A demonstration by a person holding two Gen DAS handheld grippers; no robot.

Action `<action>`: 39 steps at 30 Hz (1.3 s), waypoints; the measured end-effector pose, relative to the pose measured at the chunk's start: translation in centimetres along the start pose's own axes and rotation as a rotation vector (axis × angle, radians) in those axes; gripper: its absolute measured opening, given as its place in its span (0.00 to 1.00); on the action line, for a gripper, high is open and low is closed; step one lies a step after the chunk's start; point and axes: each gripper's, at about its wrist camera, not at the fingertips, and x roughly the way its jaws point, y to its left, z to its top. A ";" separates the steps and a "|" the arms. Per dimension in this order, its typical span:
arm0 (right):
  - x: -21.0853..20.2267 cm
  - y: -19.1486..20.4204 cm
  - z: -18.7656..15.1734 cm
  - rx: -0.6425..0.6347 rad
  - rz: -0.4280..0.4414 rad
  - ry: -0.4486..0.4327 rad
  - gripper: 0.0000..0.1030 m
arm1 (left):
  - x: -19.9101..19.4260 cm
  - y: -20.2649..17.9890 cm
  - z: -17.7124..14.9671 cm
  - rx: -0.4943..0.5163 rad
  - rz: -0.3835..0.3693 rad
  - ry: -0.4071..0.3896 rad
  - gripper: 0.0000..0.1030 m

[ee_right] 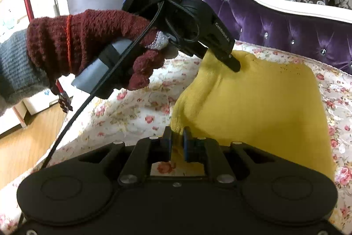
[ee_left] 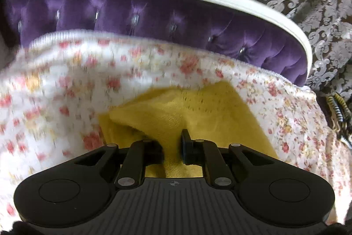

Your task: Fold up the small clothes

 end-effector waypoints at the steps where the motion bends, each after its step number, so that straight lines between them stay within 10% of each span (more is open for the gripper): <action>1: -0.1 0.1 0.2 -0.001 0.002 -0.006 0.17 | -0.3 -0.3 0.0 0.028 0.002 -0.024 0.13; 6: 1.0 0.2 0.5 -0.008 0.005 0.030 0.17 | 1.5 -0.9 -0.9 0.145 0.094 0.023 0.22; 15: 1.0 -0.1 -0.2 0.006 0.020 0.061 0.17 | 2.7 3.1 0.6 -0.162 0.002 -0.043 0.35; 25: 1.2 -0.1 -0.1 0.010 0.026 0.065 0.26 | 4.5 3.2 -0.4 -0.034 0.307 -0.030 0.36; 29: 0.7 -0.5 0.3 0.006 0.039 0.055 0.30 | 2.9 3.9 -0.4 -0.113 0.271 -0.047 0.39; 32: -0.9 -1.0 0.4 0.021 0.079 0.029 0.61 | 0.9 3.7 -0.3 -0.145 0.227 -0.073 0.60; 39: -4.5 -3.2 0.0 0.096 0.077 0.004 0.61 | -3.6 1.4 -3.0 -0.216 0.088 -0.083 0.70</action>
